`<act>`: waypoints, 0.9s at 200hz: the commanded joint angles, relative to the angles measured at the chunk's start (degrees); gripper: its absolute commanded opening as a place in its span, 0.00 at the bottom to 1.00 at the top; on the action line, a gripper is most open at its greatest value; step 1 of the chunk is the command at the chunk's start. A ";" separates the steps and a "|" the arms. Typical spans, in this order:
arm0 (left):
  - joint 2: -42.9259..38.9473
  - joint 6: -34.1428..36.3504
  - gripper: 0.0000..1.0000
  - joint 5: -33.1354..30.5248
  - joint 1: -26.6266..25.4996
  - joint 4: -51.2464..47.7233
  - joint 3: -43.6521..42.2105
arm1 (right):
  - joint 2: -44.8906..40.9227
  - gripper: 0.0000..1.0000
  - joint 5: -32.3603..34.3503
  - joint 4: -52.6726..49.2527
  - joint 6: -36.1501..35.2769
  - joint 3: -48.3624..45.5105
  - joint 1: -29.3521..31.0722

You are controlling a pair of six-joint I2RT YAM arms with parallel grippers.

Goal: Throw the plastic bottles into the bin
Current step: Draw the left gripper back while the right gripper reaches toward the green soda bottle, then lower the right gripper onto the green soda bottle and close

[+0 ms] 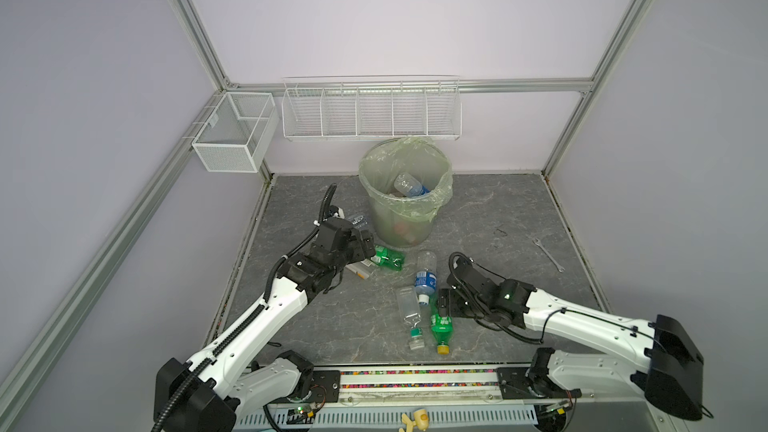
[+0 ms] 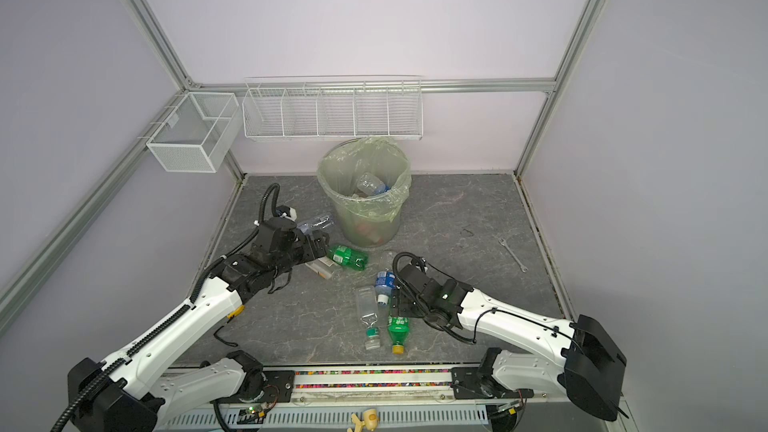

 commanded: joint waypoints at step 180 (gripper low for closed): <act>-1.40 -0.01 0.99 -1.87 0.19 0.20 -1.19 | 12.31 0.79 1.93 3.29 1.31 1.80 3.97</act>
